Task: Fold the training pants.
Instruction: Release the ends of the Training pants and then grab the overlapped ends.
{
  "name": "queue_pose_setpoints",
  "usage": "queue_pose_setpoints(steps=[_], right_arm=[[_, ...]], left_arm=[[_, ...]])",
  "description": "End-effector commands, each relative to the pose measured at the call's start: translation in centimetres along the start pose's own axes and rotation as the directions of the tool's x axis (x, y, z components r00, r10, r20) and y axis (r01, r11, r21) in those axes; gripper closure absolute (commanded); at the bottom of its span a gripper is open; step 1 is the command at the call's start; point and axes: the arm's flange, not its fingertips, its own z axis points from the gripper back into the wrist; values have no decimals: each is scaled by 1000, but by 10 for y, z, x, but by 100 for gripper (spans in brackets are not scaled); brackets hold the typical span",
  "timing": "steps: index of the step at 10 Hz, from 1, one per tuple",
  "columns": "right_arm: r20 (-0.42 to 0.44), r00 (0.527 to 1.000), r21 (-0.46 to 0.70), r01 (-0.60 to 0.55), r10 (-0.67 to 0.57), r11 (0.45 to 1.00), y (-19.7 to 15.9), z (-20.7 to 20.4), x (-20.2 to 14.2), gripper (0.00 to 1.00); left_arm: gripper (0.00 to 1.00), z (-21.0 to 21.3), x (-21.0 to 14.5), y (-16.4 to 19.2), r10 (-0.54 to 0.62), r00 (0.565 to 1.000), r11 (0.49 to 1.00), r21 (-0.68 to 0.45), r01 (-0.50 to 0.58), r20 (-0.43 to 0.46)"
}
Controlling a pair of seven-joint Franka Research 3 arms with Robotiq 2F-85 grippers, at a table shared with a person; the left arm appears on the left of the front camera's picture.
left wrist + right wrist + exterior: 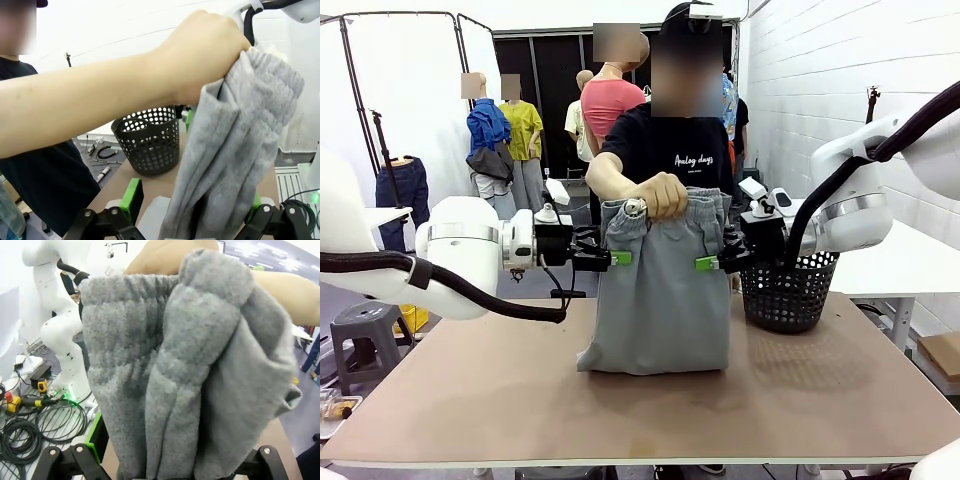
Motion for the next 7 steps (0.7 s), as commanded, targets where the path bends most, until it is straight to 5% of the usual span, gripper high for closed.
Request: queue_pose_setpoints(steps=[1, 7], right_arm=[[17, 1000, 34, -19, 18, 999, -9, -9, -1, 0], [93, 996, 30, -21, 18, 999, -15, -22, 4, 0]], left_arm=[[0, -12, 6, -2, 19, 1000, 999, -32, -19, -2], [0, -31, -6, 5, 23, 1000, 997, -74, -22, 18]])
